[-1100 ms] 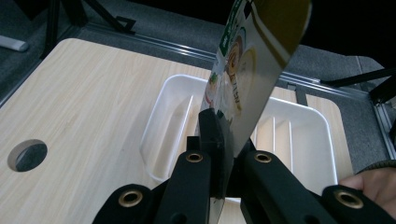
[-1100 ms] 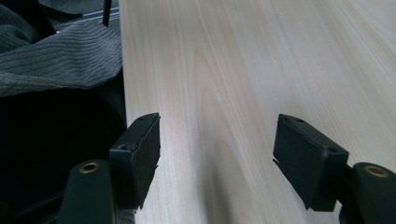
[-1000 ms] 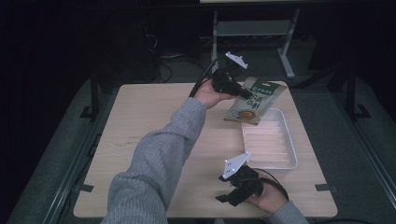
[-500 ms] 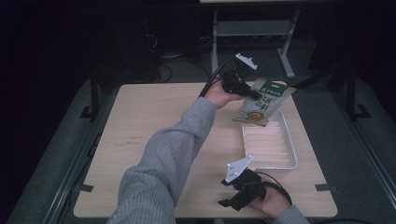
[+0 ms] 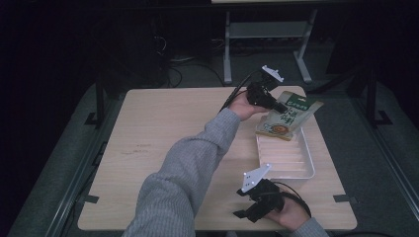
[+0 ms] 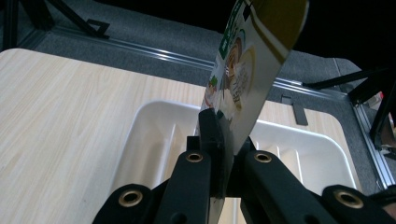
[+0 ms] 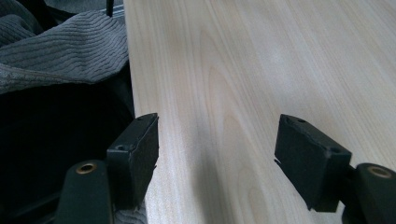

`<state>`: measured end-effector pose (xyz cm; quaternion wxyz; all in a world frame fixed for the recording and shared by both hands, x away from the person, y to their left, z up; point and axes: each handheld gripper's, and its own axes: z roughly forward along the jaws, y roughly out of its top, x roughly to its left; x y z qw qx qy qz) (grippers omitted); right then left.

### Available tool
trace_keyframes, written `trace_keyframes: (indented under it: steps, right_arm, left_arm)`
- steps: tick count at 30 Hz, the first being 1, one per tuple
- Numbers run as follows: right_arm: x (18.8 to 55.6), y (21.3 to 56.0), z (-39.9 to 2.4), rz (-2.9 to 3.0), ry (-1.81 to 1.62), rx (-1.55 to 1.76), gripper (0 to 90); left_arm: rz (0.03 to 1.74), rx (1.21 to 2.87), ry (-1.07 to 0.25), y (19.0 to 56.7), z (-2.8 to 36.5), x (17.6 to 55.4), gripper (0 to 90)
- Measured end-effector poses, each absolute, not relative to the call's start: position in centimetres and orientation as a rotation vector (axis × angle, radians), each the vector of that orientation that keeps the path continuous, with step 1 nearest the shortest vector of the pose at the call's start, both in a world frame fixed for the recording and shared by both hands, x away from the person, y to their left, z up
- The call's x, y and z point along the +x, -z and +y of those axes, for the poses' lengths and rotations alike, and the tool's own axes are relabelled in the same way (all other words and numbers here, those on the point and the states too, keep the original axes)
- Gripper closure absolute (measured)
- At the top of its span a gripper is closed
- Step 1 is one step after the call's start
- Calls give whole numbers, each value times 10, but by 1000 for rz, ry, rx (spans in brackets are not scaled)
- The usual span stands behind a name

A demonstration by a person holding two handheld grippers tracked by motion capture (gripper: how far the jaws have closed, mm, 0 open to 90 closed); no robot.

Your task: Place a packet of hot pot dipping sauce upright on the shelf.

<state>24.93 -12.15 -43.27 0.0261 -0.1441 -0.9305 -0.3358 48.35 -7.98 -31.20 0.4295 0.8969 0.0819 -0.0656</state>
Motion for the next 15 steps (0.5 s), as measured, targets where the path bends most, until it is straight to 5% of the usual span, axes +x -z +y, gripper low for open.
trace_keyframes:
  steps: [15]
  right_arm:
    - [251, 433, -122, -2870, 1033, -438, 295]
  left_arm:
    - [219, 2199, 193, 333, -92, 487, 900]
